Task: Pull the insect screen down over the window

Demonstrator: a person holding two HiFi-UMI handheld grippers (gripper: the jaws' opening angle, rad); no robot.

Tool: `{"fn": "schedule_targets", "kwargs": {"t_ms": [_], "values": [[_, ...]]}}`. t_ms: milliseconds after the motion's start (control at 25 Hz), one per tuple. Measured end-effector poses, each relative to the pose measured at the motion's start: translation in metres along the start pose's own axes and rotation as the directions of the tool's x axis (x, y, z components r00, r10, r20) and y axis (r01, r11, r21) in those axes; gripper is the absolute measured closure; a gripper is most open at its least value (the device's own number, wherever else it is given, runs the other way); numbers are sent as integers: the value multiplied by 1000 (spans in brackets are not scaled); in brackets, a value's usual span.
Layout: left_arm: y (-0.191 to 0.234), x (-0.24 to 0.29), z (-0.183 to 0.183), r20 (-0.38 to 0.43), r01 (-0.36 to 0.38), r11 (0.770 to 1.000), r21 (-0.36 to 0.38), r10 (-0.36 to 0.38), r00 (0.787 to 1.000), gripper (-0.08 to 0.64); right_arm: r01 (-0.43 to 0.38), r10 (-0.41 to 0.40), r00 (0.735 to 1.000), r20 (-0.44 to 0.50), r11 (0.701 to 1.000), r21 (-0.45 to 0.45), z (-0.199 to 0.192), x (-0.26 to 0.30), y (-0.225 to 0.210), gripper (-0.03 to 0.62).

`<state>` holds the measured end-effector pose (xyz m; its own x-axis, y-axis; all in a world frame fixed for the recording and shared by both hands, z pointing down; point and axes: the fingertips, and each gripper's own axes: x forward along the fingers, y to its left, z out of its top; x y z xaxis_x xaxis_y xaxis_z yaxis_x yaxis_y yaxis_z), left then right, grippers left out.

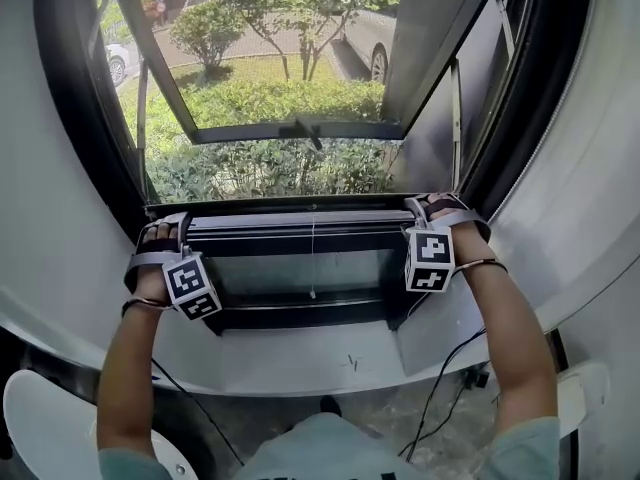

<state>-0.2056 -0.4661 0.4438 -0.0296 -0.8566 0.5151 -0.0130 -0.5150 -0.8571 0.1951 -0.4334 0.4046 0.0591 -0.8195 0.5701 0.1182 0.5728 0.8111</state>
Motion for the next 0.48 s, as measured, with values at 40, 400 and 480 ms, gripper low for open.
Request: {"fn": "schedule_targets", "kwargs": {"t_ms": [40, 400, 480], "values": [[0, 0, 0, -1, -2, 1000, -3, 2, 1000, 126, 1, -1, 1000, 2, 1000, 3, 0, 0, 0, 425], [-37, 15, 2, -15, 65, 998, 1, -65, 998, 126, -76, 76, 997, -6, 997, -10, 4, 15, 35, 430], [-51, 21, 1, -15, 78, 997, 5, -78, 997, 126, -93, 93, 996, -6, 996, -10, 6, 23, 49, 430]]}}
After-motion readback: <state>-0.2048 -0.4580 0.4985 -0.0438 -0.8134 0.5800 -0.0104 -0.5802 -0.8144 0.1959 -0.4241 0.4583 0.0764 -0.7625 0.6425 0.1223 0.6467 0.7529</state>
